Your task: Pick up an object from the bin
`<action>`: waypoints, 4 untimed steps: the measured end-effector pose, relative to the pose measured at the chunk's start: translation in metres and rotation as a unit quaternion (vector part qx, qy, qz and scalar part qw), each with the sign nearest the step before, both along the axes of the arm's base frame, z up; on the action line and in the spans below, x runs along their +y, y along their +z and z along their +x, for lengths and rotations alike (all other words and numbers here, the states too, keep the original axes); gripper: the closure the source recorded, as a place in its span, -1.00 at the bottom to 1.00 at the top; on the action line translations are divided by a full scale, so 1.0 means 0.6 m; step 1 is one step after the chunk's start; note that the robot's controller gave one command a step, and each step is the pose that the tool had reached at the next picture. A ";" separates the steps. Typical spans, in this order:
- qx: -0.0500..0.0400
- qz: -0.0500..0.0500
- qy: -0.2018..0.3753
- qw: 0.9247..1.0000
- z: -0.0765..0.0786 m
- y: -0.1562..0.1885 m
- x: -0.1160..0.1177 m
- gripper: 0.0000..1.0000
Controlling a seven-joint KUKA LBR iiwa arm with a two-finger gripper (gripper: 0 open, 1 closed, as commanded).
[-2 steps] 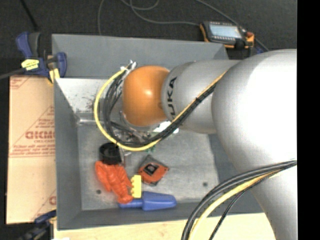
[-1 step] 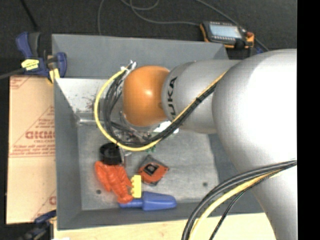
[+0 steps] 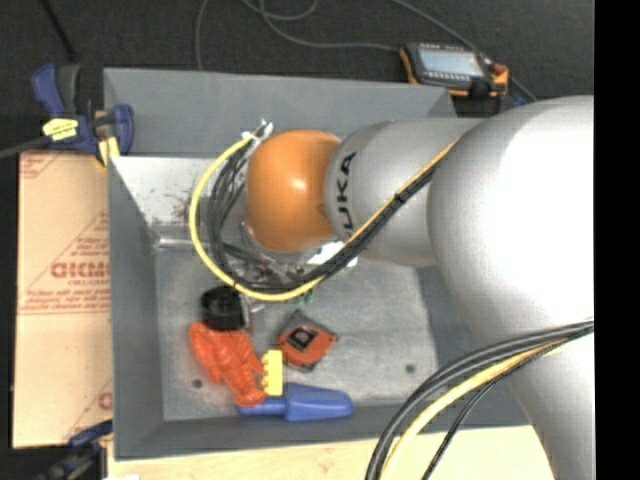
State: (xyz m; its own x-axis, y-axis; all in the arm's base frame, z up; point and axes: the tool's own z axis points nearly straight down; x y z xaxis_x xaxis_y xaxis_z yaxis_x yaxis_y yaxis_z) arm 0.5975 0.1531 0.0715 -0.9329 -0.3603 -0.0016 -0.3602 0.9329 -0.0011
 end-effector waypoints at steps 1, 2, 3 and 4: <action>0.001 0.000 -0.001 1.000 0.000 0.014 0.000 1.00; 0.001 0.000 -0.002 1.000 0.000 0.030 0.000 1.00; 0.001 0.000 -0.002 1.000 0.000 0.054 -0.001 1.00; 0.002 0.000 -0.003 1.000 0.000 0.080 -0.001 1.00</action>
Offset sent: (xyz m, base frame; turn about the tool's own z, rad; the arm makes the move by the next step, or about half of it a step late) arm -0.0001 0.0000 0.0609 0.0000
